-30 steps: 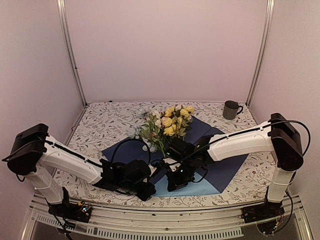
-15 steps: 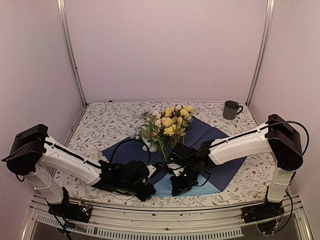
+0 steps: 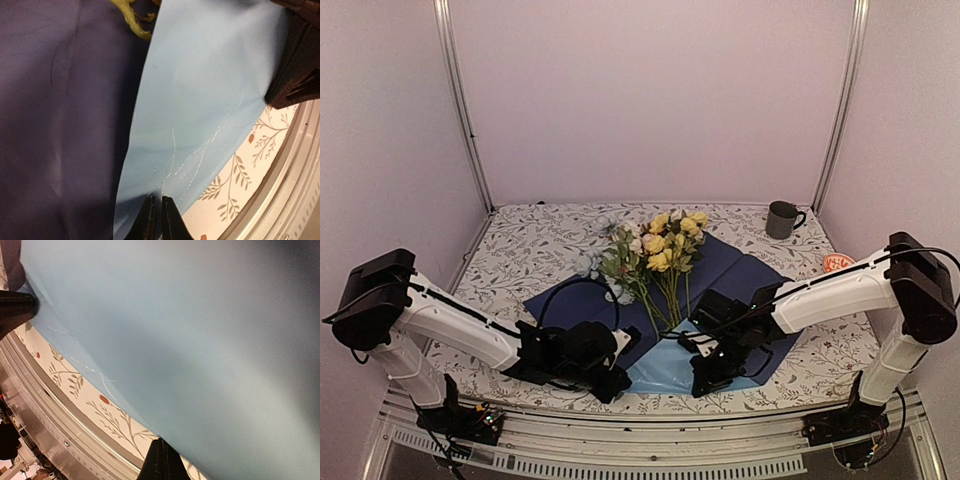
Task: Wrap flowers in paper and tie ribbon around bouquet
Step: Press the fold line on the 1/4-folded wrapping paper.
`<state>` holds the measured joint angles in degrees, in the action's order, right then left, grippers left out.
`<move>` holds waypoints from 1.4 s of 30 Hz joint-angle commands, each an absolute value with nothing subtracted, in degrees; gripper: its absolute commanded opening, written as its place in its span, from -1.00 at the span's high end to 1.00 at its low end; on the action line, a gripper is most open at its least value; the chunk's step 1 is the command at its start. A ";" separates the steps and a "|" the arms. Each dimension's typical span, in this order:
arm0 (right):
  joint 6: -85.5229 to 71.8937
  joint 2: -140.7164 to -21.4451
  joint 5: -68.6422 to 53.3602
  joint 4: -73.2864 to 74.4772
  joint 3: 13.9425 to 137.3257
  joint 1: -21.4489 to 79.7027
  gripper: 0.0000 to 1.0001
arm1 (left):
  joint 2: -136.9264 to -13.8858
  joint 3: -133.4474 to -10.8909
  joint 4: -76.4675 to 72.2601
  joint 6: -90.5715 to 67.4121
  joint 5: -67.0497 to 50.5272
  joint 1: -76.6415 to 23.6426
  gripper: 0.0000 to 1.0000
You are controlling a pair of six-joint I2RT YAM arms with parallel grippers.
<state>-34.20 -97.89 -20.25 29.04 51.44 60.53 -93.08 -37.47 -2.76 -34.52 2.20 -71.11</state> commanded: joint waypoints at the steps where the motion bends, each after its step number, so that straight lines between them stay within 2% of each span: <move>1: -35.10 -95.02 -15.48 35.46 45.77 57.92 0.99 | -94.13 -35.11 6.03 -35.10 1.75 -70.84 0.86; 17: -36.49 -75.97 -12.09 42.98 34.60 48.91 0.91 | -94.66 -36.20 7.79 -35.24 1.69 -70.92 0.86; 26: -35.95 -74.24 -7.91 51.40 43.48 49.14 0.95 | -94.23 -36.18 7.92 -35.83 1.76 -71.00 0.86; 30: -35.45 -74.45 -10.46 45.43 48.12 52.33 1.00 | -94.13 -36.73 8.08 -35.65 1.97 -70.99 0.86; 42: -35.47 -83.46 -14.75 33.87 41.18 53.87 1.00 | -92.39 -44.48 12.42 -32.64 4.36 -72.65 0.80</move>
